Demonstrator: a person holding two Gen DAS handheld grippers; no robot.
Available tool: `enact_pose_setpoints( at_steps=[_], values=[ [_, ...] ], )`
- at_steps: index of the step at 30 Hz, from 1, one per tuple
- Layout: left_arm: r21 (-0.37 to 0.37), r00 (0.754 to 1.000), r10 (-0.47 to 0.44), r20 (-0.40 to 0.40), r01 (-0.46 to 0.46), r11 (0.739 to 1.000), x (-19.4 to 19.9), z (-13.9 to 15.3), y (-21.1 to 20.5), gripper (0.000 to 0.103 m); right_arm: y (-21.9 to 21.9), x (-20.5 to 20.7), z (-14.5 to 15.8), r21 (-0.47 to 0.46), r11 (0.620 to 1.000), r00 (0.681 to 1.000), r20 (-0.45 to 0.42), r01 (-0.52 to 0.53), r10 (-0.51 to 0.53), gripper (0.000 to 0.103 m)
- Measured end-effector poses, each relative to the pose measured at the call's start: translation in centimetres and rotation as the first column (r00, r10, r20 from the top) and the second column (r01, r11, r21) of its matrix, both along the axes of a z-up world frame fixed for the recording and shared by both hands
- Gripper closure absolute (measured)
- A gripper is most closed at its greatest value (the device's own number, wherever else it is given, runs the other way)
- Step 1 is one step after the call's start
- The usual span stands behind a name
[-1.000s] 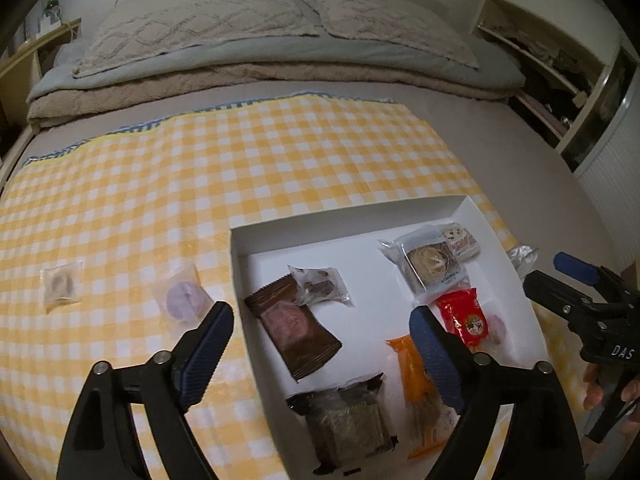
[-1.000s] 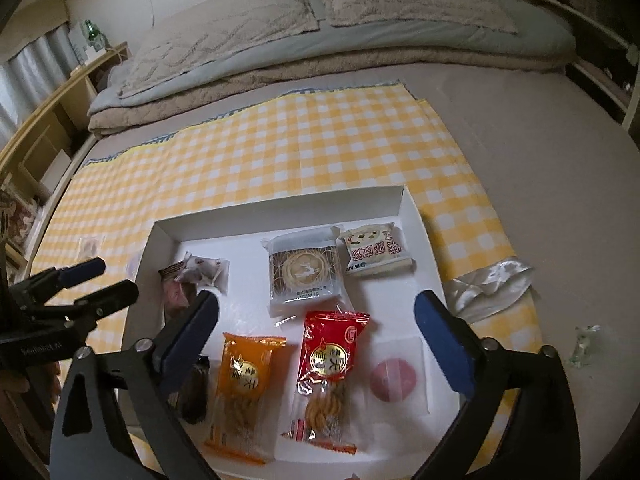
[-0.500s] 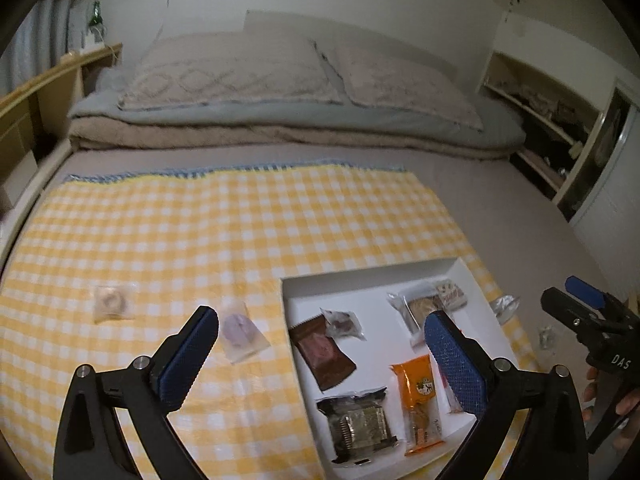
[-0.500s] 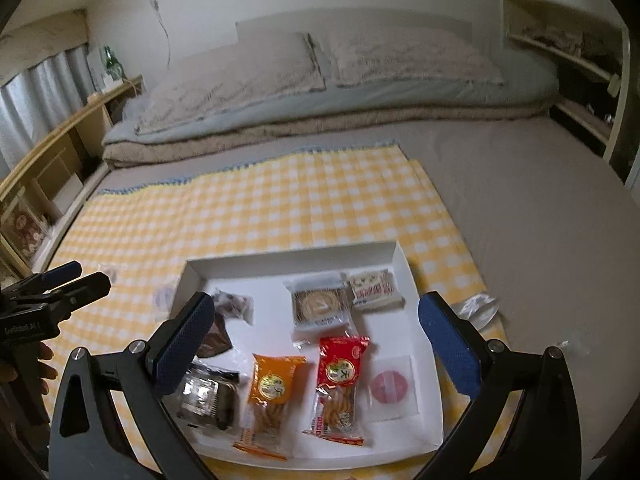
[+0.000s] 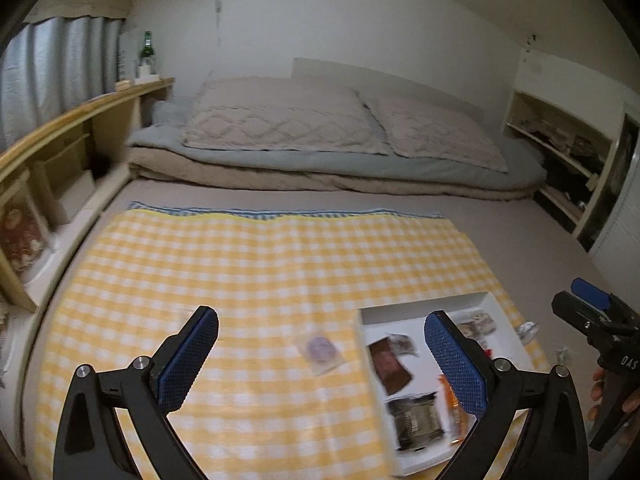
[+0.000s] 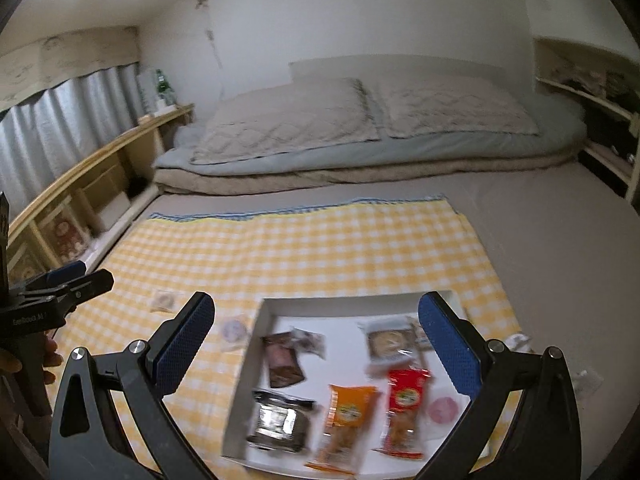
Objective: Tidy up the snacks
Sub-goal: 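Withdraw both tools from the tray toward the remaining snacks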
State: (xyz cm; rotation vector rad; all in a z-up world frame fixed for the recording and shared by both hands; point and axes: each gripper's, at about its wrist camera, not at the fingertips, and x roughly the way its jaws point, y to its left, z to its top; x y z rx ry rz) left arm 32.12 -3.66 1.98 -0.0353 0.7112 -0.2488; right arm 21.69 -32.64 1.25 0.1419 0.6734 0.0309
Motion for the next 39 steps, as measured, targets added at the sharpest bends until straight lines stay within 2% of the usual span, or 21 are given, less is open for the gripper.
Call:
enact_pose_setpoints(
  at_steps=[9, 14, 17, 21, 26, 30, 34, 35, 37, 39],
  values=[
    [0.026, 0.994, 0.106, 0.002, -0.106, 0.994, -2.7, 0.5, 7.3, 0.000, 6.2, 1.4, 0.0, -0.005, 0.992, 0.992, 0.015, -0.127, 0.128, 0.000],
    [0.054, 0.993, 0.117, -0.017, -0.116, 0.992, -2.1, -0.2, 10.0, 0.000, 9.1, 2.5, -1.0, -0.011, 0.982, 0.982, -0.003, -0.190, 0.190, 0.000],
    [0.056, 0.995, 0.092, -0.042, -0.090, 0.994, -0.9, -0.8, 11.8, 0.000, 10.8, 3.7, -2.1, -0.015, 0.974, 0.973, -0.034, -0.227, 0.226, 0.000],
    [0.117, 1.000, 0.002, -0.015, 0.000, 0.993, 1.2, -1.6, 13.0, 0.000, 12.0, 5.9, -3.6, 0.023, 0.960, 0.957, -0.076, -0.278, 0.279, 0.000],
    [0.148, 0.996, -0.084, 0.014, 0.081, 0.986, 5.8, -3.6, 14.5, 0.000, 13.4, 9.3, -6.2, -0.027, 0.947, 0.939, -0.142, -0.319, 0.313, 0.000],
    [0.161, 0.997, -0.074, -0.003, 0.073, 0.984, 11.5, -6.3, 15.0, 0.000, 13.9, 12.7, -8.8, -0.033, 0.933, 0.908, -0.246, -0.357, 0.339, 0.000],
    [0.235, 0.999, -0.010, -0.033, 0.018, 0.972, 17.6, -10.4, 14.7, 0.000, 15.0, 15.1, -12.0, -0.075, 0.909, 0.863, -0.356, -0.410, 0.359, 0.021],
    [0.247, 0.999, 0.000, -0.049, 0.012, 0.969, 19.0, -11.5, 14.5, 0.000, 15.5, 15.6, -13.2, -0.090, 0.895, 0.841, -0.393, -0.437, 0.372, 0.027],
    [0.283, 0.996, 0.025, -0.089, 0.001, 0.959, 21.6, -13.8, 14.2, 0.000, 16.2, 16.2, -14.7, -0.095, 0.876, 0.810, -0.439, -0.473, 0.390, 0.033],
    [0.327, 0.992, 0.036, -0.124, 0.006, 0.945, 24.0, -16.3, 13.9, 0.000, 16.7, 16.9, -16.6, -0.057, 0.863, 0.765, -0.495, -0.501, 0.411, 0.034]
  ],
)
